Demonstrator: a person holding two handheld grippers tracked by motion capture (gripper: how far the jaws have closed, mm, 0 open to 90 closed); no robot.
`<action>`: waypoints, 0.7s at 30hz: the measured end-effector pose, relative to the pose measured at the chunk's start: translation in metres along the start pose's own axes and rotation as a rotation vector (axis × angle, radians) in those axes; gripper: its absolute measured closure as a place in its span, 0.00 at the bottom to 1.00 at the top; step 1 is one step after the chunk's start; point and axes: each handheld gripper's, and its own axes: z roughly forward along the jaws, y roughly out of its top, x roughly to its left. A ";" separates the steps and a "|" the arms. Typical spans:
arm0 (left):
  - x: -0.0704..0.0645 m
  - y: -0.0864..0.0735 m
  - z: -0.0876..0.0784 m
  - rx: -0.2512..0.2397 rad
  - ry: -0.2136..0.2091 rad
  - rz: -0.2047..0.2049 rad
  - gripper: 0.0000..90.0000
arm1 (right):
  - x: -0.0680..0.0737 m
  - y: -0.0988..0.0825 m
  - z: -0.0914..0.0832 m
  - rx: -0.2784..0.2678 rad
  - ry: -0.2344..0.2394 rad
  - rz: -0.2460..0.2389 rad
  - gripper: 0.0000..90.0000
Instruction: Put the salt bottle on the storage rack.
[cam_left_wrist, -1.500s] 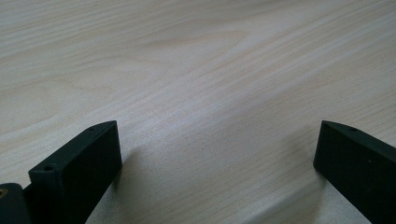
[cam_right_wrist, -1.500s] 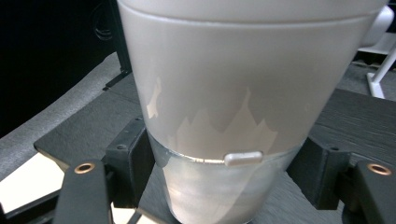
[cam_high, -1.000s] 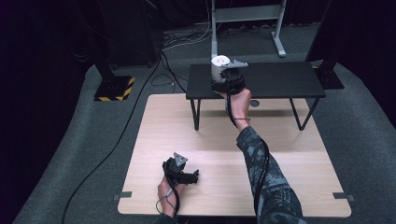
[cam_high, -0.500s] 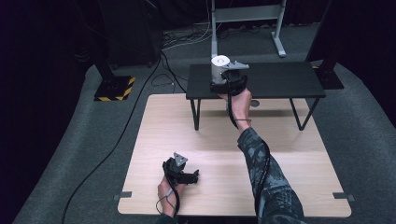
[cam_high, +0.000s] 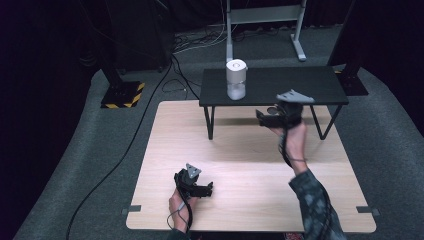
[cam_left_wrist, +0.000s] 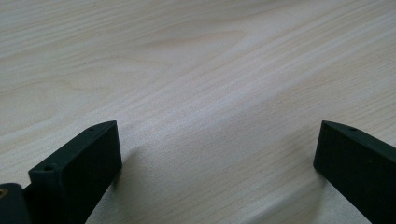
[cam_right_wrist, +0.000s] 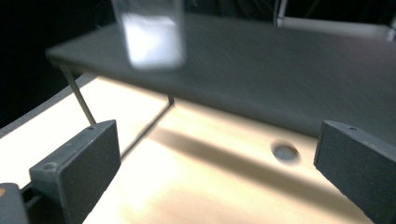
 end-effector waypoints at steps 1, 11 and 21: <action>0.000 0.000 0.000 0.000 0.000 -0.001 0.00 | -0.005 -0.010 -0.013 0.006 -0.015 0.007 0.00; 0.000 0.000 0.000 0.000 0.002 0.000 0.00 | -0.040 -0.125 -0.096 0.181 -0.180 0.123 0.00; -0.002 0.000 0.000 -0.002 0.008 0.000 0.00 | -0.041 -0.187 -0.113 0.292 -0.268 0.152 0.00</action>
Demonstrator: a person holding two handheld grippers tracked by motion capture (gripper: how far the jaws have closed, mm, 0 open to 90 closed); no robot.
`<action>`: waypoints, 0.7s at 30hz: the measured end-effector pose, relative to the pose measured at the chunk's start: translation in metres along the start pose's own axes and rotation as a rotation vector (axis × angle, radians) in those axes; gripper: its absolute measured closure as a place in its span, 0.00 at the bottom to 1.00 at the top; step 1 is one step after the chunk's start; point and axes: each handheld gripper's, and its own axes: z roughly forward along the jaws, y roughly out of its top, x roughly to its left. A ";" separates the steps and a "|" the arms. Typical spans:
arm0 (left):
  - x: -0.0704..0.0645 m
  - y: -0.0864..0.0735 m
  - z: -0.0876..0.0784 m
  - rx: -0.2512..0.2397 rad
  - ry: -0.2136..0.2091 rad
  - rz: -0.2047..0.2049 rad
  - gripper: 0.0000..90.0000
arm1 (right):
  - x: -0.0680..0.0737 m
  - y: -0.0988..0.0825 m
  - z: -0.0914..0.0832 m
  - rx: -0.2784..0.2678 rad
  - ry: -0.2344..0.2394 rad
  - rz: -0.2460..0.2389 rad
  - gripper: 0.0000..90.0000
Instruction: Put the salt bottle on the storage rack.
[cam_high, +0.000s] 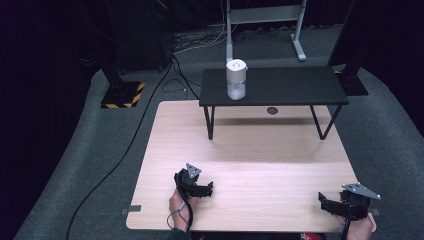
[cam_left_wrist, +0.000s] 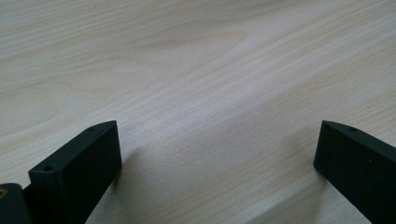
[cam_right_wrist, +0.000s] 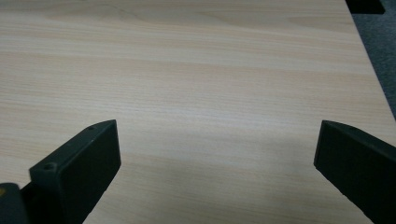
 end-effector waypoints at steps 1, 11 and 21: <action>0.000 0.000 0.000 0.000 0.000 0.000 0.00 | 0.000 0.000 0.000 0.000 0.000 0.000 0.00; 0.000 0.000 0.000 0.000 0.000 -0.001 0.00 | 0.009 0.001 0.016 0.015 0.004 -0.032 0.00; 0.000 0.000 0.000 -0.001 0.002 0.000 0.00 | 0.010 0.000 0.024 0.032 0.005 -0.035 0.00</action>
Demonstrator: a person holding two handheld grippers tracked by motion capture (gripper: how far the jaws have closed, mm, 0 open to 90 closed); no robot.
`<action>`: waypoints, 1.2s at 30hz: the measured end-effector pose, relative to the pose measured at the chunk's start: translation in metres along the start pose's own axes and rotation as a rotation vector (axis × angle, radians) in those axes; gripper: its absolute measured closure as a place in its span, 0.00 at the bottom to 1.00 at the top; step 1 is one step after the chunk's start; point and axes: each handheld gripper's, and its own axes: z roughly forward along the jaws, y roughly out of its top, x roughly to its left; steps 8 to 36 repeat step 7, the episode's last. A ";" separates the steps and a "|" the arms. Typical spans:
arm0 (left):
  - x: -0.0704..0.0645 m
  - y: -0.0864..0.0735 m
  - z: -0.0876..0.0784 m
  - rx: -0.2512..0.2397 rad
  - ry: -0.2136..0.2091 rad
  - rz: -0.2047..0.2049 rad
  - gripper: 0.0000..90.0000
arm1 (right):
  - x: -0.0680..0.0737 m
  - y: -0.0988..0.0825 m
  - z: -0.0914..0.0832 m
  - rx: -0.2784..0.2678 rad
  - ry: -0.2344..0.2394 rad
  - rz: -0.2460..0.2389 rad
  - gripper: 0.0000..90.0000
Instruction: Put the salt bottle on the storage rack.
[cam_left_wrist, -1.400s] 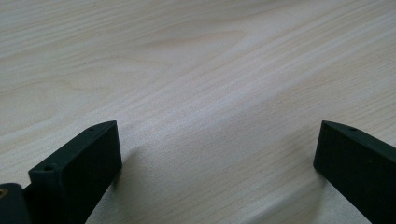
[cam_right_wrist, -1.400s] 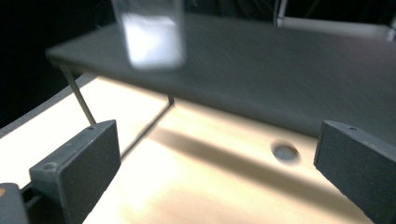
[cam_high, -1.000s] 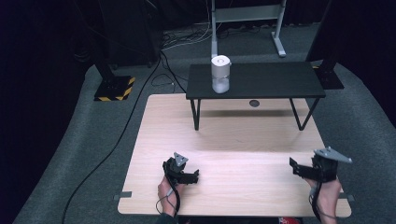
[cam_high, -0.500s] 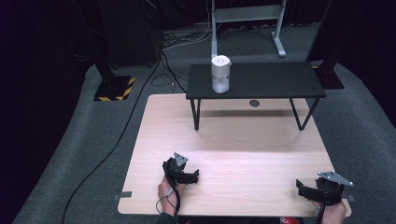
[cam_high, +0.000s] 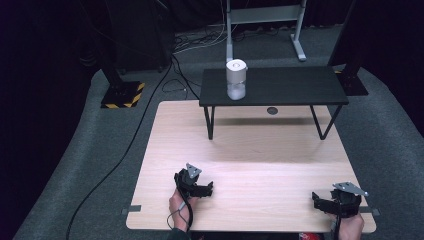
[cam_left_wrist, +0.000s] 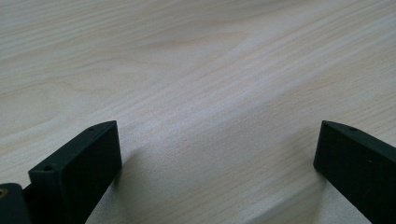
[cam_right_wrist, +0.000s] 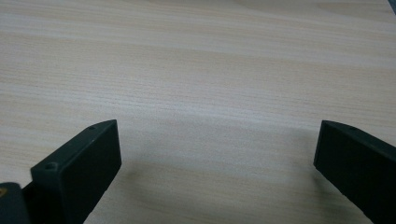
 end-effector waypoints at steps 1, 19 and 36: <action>0.000 0.000 0.000 0.000 0.000 0.000 0.00 | -0.001 0.000 0.000 0.003 0.003 0.000 0.00; 0.000 0.000 0.000 0.000 0.000 -0.001 0.00 | 0.000 0.002 0.003 0.016 0.004 -0.012 0.00; 0.000 0.000 0.000 0.000 0.000 -0.001 0.00 | 0.000 0.002 0.003 0.016 0.004 -0.012 0.00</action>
